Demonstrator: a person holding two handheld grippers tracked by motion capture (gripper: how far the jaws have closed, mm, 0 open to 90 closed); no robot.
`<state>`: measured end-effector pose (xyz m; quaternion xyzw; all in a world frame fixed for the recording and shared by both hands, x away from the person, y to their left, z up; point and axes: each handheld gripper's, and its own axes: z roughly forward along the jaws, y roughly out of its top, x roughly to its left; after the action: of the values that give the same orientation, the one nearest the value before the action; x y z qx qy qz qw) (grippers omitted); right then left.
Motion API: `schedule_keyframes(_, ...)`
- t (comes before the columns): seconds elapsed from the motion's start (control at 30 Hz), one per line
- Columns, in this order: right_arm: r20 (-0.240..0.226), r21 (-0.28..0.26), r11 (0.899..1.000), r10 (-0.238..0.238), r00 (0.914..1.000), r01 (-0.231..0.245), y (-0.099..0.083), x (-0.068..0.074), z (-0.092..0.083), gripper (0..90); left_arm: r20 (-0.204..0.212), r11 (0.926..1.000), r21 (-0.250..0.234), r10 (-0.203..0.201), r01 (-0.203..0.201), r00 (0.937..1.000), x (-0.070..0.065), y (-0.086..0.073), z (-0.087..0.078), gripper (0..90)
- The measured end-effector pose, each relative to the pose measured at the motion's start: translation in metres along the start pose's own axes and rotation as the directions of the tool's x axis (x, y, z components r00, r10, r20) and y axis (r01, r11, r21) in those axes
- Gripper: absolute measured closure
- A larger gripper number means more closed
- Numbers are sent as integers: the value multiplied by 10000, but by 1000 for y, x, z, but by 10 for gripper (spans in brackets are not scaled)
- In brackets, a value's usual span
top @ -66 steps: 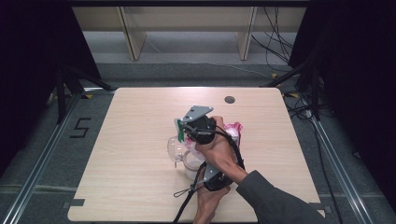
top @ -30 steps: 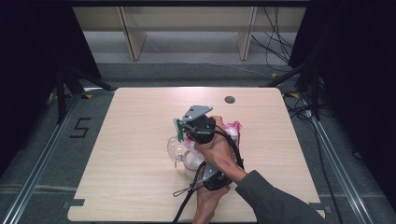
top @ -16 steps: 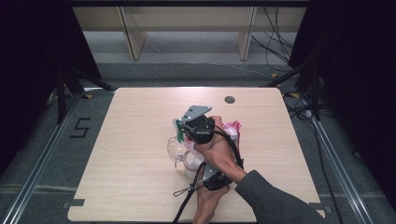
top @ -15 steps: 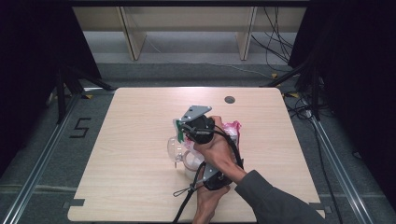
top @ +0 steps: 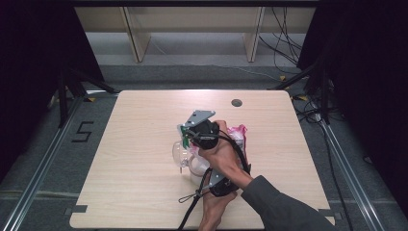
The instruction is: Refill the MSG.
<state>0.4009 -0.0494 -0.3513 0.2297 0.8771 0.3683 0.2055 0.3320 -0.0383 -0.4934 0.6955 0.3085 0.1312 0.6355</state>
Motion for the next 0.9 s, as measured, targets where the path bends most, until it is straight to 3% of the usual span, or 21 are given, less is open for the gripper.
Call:
schedule_keyframes(0.43,52,-133,9998,152,9999,-152,0,-1,-1,900,51,10000,-69,-37,38,10000,-1,0,1,739)
schedule_keyframes(0.5,75,-187,9998,-6,10000,7,0,-1,0,900,50,10000,-72,1,-1,10000,-1,1,1,738)
schedule_keyframes(0.57,71,-87,9998,165,9998,-165,0,-1,-1,900,79,10000,-38,-28,28,10000,-1,1,1,739)
schedule_keyframes(0.9,-48,48,10000,-28,10000,29,-1,1,2,900,-121,10000,-68,-34,33,9999,-1,0,1,738)
